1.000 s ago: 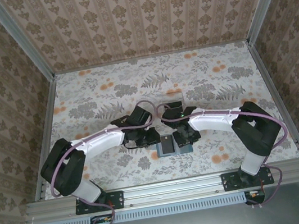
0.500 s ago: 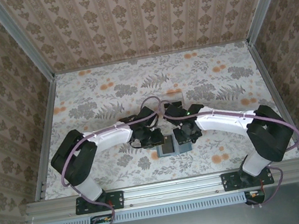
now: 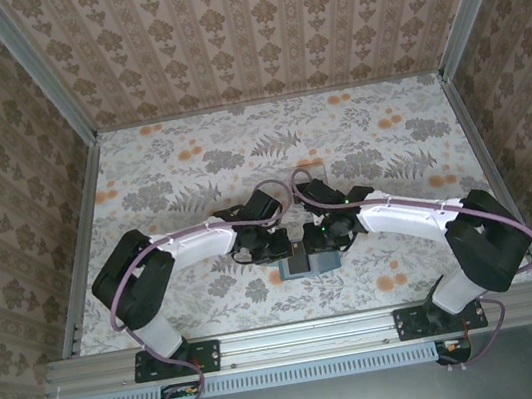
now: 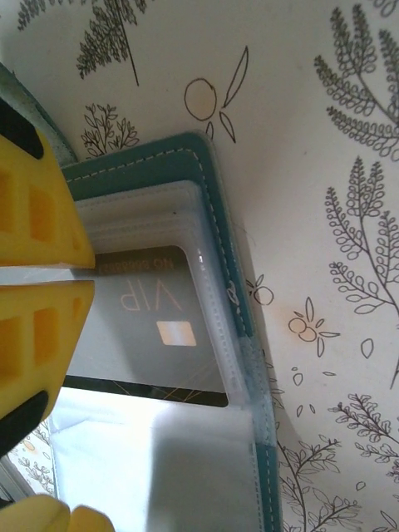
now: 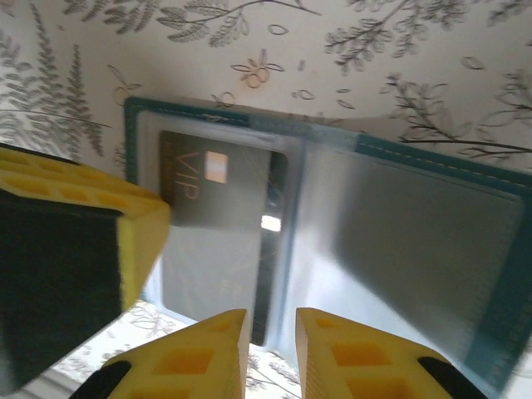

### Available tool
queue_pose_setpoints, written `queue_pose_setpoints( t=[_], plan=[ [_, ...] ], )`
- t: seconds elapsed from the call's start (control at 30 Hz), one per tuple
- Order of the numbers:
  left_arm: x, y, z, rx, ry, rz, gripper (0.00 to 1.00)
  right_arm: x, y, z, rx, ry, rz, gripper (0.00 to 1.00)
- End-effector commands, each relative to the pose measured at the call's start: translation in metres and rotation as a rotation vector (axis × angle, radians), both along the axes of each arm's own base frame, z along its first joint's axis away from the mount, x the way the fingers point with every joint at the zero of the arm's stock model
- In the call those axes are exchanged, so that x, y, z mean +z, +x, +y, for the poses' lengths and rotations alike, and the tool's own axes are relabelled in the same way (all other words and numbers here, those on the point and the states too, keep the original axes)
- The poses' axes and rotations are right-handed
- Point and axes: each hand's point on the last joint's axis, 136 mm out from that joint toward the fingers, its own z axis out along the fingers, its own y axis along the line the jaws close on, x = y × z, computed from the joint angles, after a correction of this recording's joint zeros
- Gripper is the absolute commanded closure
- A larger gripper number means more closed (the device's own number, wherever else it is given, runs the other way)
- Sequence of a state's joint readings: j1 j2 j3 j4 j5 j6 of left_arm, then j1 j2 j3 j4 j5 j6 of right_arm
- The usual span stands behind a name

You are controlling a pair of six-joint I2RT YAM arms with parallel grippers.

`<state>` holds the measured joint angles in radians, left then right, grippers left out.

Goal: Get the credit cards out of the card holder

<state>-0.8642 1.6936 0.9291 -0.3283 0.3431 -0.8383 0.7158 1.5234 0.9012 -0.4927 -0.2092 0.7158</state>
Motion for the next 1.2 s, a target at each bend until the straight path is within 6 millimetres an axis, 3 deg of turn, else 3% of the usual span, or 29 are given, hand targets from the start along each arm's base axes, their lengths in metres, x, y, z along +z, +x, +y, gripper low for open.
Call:
queue_pose_setpoints(
  t=[0.0,0.23,1.17],
  plan=[
    [-0.007,-0.006,0.004,0.004,0.021,0.032,0.87,0.007,0.003,0.023,-0.015,0.158,0.024,0.77],
    [-0.008,-0.006,0.006,0.006,0.023,0.031,0.87,-0.005,0.007,0.027,-0.035,0.198,0.065,0.78],
    [-0.008,-0.007,0.011,0.011,0.036,0.032,0.88,-0.039,0.007,0.007,-0.043,0.045,0.089,0.74]
  ],
)
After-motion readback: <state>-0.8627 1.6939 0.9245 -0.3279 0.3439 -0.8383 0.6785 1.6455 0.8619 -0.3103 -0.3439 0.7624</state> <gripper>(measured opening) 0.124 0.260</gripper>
